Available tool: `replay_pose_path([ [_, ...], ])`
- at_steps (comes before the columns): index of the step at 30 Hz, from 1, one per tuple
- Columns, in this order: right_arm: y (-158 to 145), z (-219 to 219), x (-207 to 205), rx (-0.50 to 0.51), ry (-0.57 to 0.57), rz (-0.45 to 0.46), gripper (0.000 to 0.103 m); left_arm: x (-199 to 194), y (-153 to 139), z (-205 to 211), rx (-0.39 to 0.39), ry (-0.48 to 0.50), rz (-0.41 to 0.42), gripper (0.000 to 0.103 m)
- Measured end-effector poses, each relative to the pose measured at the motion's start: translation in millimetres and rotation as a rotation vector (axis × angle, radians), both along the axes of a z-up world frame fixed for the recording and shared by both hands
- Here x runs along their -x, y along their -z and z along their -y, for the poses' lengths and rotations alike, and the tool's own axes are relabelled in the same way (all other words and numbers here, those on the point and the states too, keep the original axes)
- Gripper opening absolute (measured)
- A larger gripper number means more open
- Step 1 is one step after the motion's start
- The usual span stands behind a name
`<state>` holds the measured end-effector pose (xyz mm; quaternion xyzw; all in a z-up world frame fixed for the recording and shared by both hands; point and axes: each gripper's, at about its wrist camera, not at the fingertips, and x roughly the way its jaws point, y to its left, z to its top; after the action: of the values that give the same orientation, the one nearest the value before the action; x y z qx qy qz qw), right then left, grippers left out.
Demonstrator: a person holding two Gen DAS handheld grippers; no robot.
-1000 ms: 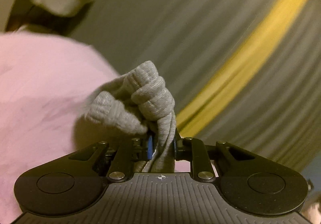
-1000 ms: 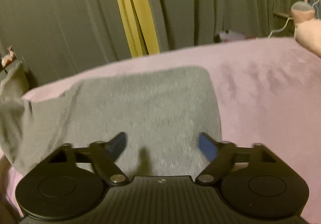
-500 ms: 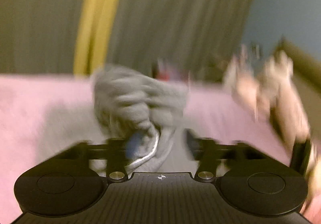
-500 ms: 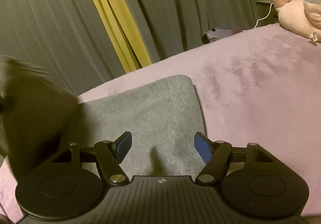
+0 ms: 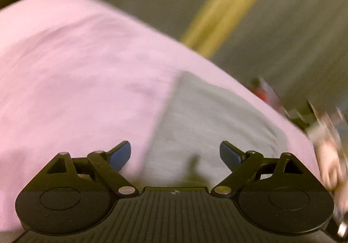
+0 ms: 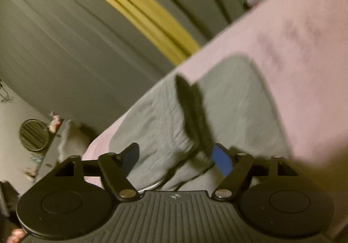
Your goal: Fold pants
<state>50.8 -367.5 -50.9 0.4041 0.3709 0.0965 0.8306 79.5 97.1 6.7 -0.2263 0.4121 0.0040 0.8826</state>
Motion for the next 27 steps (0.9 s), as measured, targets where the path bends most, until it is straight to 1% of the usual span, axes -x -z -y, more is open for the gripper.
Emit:
replay_pose_path([
  [2, 5, -7, -6, 0.047, -0.007, -0.065, 0.08, 2, 15, -16, 0.024, -0.093, -0.051, 0.093],
  [3, 9, -8, -7, 0.045, -0.009, -0.081, 0.08, 0, 21, -20, 0.026, -0.124, -0.077, 0.093],
  [5, 12, -9, -12, 0.027, -0.012, -0.084, 0.08, -4, 26, -20, -0.023, -0.168, -0.098, 0.093],
  [7, 14, -9, -21, 0.007, -0.012, -0.089, 0.084, -9, 26, -12, -0.083, -0.169, -0.1, 0.093],
  [9, 18, -10, -27, -0.013, -0.009, -0.094, 0.085, -13, 28, -10, -0.105, -0.157, -0.11, 0.093],
  [11, 21, -15, -36, -0.017, -0.028, -0.097, 0.088, -12, 32, -13, -0.095, -0.161, -0.124, 0.093],
  [13, 21, -21, -45, -0.022, -0.054, -0.092, 0.098, -15, 37, -14, -0.082, -0.176, -0.135, 0.093],
  [16, 25, -26, -56, -0.034, -0.064, -0.106, 0.099, -17, 40, -16, -0.05, -0.188, -0.159, 0.093],
  [18, 27, -23, -59, -0.068, -0.051, -0.115, 0.099, -18, 43, -16, -0.037, -0.189, -0.167, 0.093],
  [20, 27, -19, -58, -0.091, -0.046, -0.128, 0.095, -18, 44, -16, -0.034, -0.186, -0.161, 0.093],
  [22, 27, -14, -55, -0.072, -0.042, -0.148, 0.069, -18, 44, -15, -0.036, -0.179, -0.157, 0.093],
  [24, 29, -8, -49, -0.097, -0.064, -0.139, 0.061, -18, 44, -15, -0.03, -0.172, -0.157, 0.093],
  [25, 31, -6, -47, -0.121, -0.071, -0.134, 0.06, -18, 45, -15, -0.027, -0.17, -0.157, 0.093],
  [26, 32, -4, -47, -0.143, -0.074, -0.135, 0.06, -18, 45, -15, -0.025, -0.169, -0.158, 0.093],
  [27, 34, -3, -48, -0.159, -0.073, -0.142, 0.063, -18, 46, -16, -0.022, -0.169, -0.158, 0.093],
])
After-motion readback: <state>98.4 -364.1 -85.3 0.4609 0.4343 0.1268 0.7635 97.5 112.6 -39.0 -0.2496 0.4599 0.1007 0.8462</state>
